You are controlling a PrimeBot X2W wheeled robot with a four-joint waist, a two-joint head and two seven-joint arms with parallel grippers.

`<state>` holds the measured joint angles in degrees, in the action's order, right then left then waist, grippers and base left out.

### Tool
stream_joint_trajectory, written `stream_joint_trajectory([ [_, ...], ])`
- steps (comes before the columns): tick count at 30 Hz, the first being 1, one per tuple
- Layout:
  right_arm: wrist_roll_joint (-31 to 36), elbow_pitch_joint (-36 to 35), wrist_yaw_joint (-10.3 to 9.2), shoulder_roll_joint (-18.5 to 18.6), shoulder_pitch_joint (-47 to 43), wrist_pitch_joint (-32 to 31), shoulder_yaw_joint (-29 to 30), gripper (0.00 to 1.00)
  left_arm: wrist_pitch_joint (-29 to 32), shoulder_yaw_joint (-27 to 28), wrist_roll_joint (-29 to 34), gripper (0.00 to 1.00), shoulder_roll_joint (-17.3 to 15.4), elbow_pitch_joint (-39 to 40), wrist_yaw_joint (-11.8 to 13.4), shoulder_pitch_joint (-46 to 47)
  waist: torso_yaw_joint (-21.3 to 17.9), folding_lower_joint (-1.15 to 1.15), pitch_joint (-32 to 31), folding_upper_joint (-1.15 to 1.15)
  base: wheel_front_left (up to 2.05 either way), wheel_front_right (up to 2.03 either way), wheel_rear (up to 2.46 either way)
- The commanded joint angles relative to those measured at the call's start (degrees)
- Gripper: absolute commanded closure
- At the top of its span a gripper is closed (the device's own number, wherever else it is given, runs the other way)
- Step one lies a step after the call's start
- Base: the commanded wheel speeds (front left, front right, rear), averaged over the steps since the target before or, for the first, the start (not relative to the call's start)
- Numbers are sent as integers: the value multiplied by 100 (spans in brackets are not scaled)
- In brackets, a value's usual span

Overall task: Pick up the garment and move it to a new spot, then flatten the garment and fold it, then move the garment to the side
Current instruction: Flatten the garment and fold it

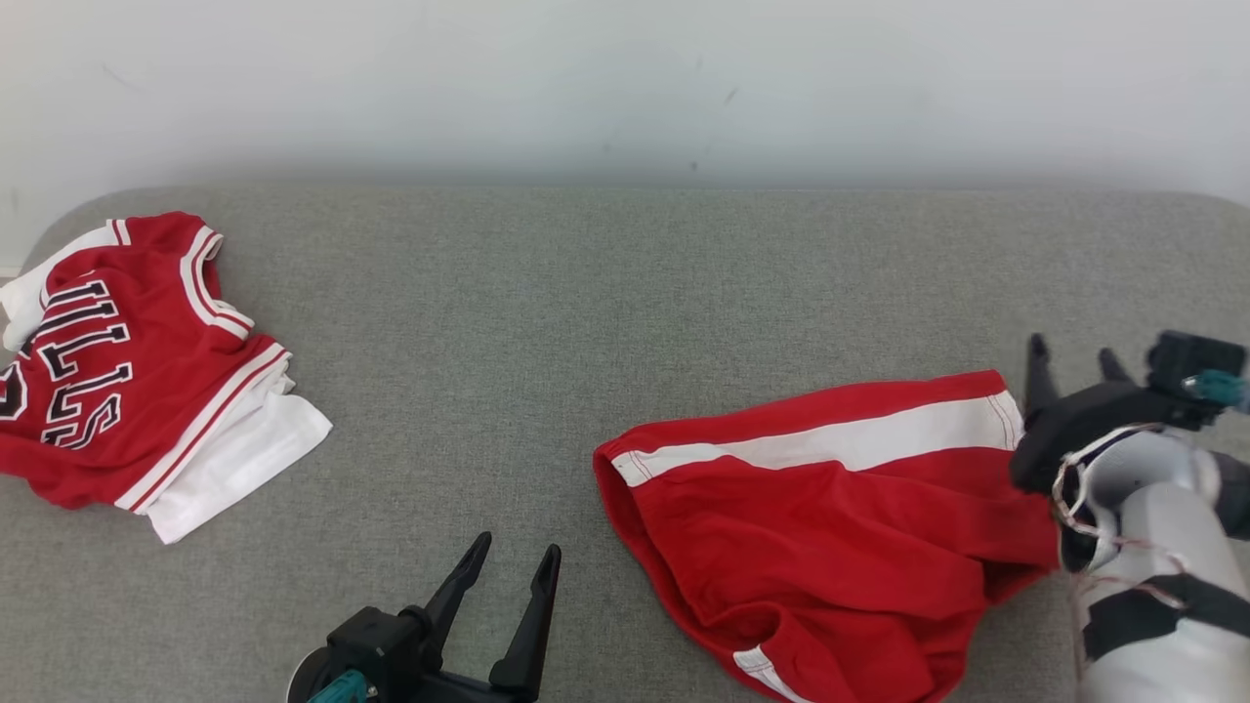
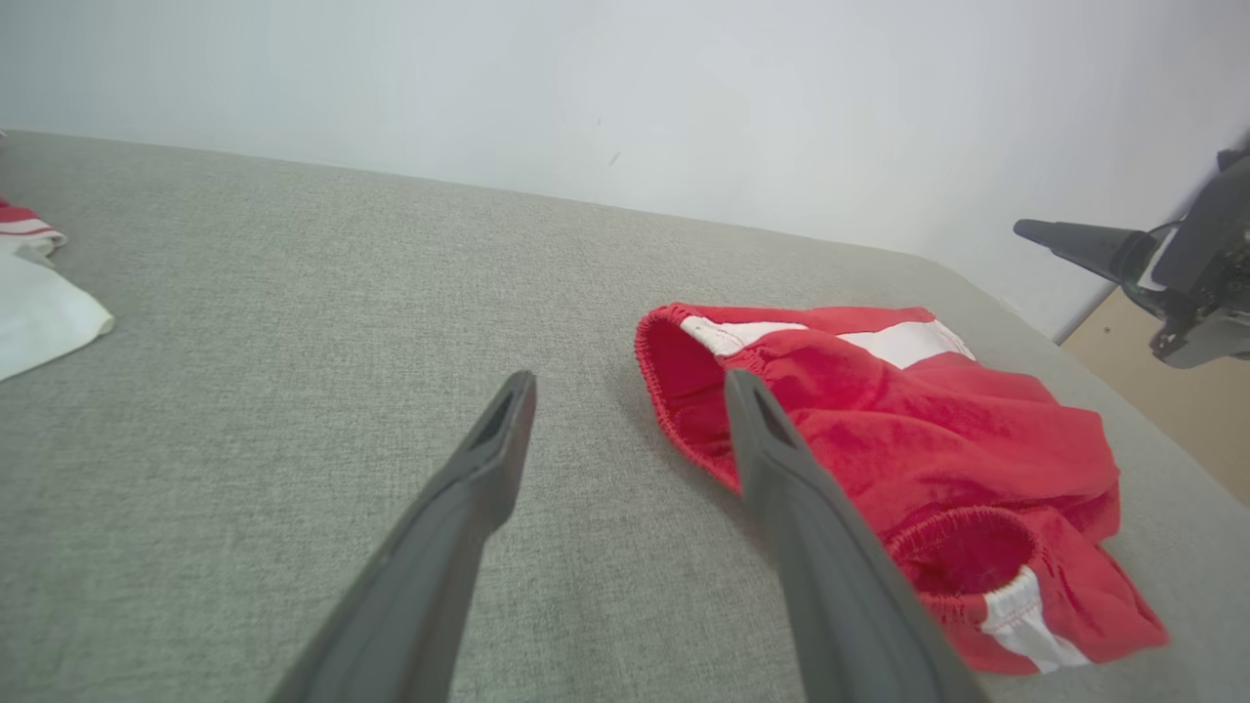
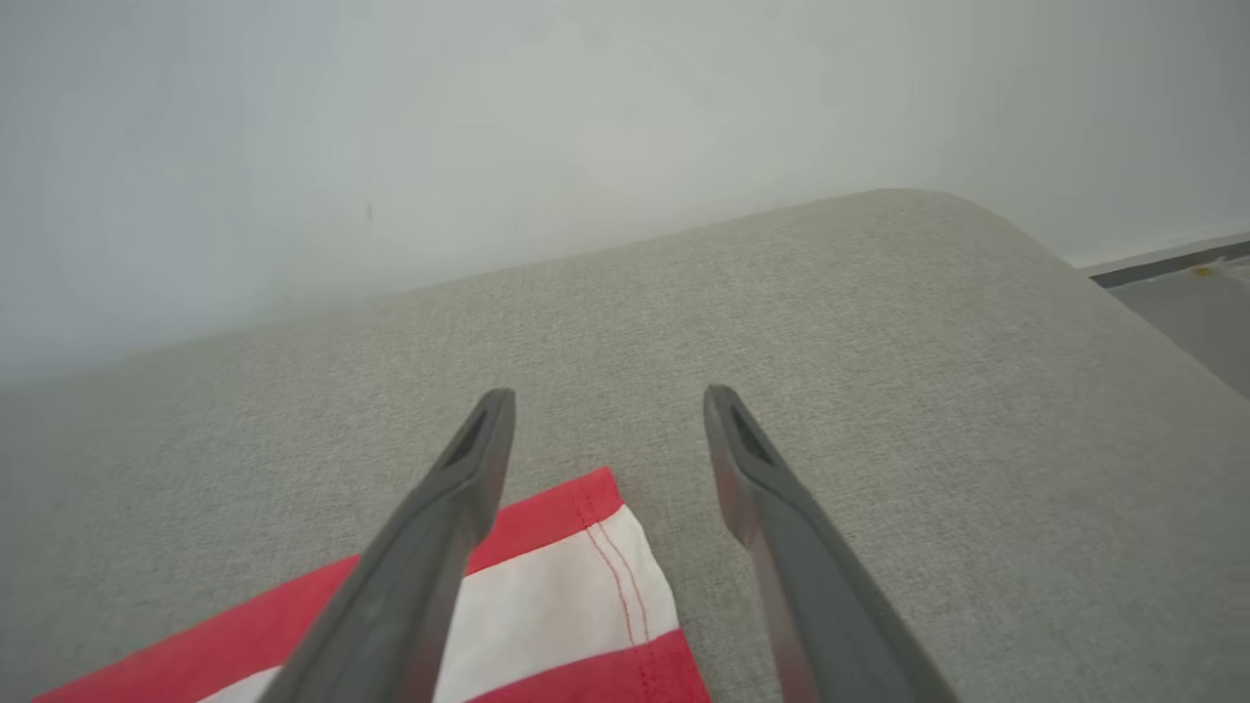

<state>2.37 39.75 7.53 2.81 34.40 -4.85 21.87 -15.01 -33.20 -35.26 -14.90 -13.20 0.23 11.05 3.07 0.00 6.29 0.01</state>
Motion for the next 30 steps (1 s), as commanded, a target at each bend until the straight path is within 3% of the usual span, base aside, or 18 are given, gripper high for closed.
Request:
stream_joint_trajectory([
  [1, -48, 21, -8, 8, 174, 77, 39, 0, 4, -10, 43, 0, 12, -4, -12, 87, 21, 0, -7, -1, 0, 0, 0],
  [4, -156, 358, -8, -2, 255, 212, 94, 0, 18, -40, 60, 0, 19, 2, 5, 115, -1, 0, -24, -1, 0, 0, 0],
  [9, -462, 540, -8, 13, 288, 367, -310, 0, 225, -105, -1, 0, 112, -11, -11, 321, -148, 0, -34, -1, 0, 0, 0],
  [13, -465, 414, -8, 14, 121, 267, -856, 0, 743, -16, -423, 0, 343, -238, 16, 574, -285, 0, -1, -1, 0, 0, 0],
  [16, -357, 280, -8, 17, 87, 32, -946, 0, 1372, 23, -787, 0, 539, -526, 74, 823, -361, 0, 51, -1, 0, 0, 0],
  [21, -381, 51, -8, 11, 126, -209, -993, 0, 2035, 212, -1216, 0, 795, -892, 357, 1291, -418, 0, 165, -1, 0, 0, 0],
  [29, -194, -205, -8, 11, 148, -512, -1020, 0, 2571, 177, -1296, 0, 883, -1132, 656, 1678, -443, 0, 334, -1, 0, 0, 0],
  [30, -169, -233, -8, 11, 154, -541, -1008, 0, 2597, 179, -1302, 9, 894, -1132, 667, 1715, -442, 0, 348, -1, 0, 0, 0],
])
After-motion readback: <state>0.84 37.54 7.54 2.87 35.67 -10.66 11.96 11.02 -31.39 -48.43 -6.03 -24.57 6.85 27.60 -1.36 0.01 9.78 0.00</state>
